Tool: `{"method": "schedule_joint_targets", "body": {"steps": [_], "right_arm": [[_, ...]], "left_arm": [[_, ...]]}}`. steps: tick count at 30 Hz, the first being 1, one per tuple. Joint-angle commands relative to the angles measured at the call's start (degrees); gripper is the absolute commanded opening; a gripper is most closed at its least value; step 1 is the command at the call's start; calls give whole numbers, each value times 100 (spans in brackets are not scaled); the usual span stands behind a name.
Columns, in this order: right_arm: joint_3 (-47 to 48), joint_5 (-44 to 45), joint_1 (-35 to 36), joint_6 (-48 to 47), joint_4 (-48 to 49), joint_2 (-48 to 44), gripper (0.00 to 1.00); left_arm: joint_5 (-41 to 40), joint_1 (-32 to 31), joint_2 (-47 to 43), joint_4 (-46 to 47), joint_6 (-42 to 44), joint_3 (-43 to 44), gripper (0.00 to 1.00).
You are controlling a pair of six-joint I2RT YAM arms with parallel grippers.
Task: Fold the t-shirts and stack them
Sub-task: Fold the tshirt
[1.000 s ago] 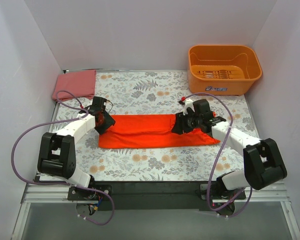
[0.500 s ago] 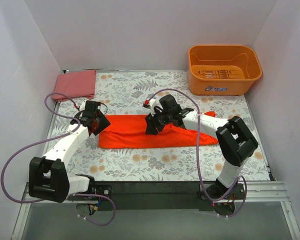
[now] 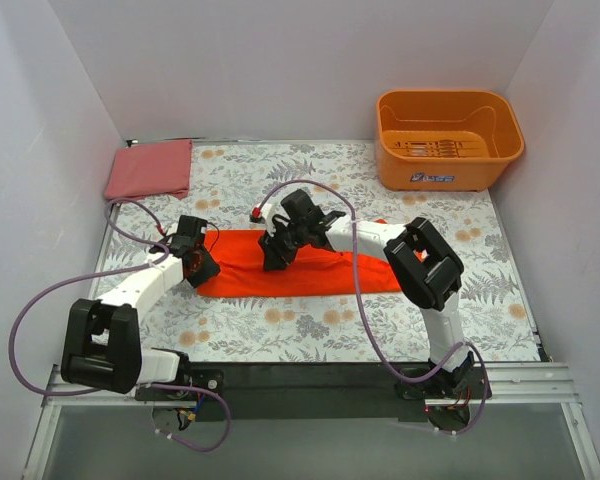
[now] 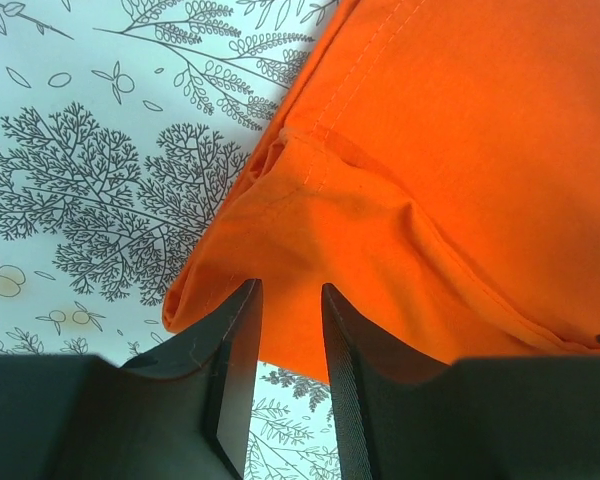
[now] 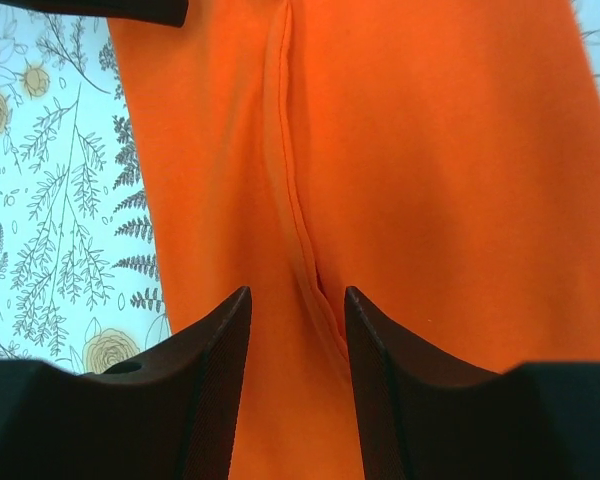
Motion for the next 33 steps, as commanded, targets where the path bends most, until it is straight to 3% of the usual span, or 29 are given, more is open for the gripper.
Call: {"method": "schedule_joint_targets", "body": {"steps": [1,8,16,33], "right_arm": [[290,-221,41,-142,-131,162,47],[386,-274,32,-186,-263,311,35],[483,33,15,-248,-298,276,1],[720,280,-178,-221,-377,566,4]], "left_arm": [[-14,-14,126,33,51,-47,29],[57,-14,223,59,42,-56,28],[101,-14,179,33,24,-162,28],[22,-14,206,-55,-2,-153,27]]}}
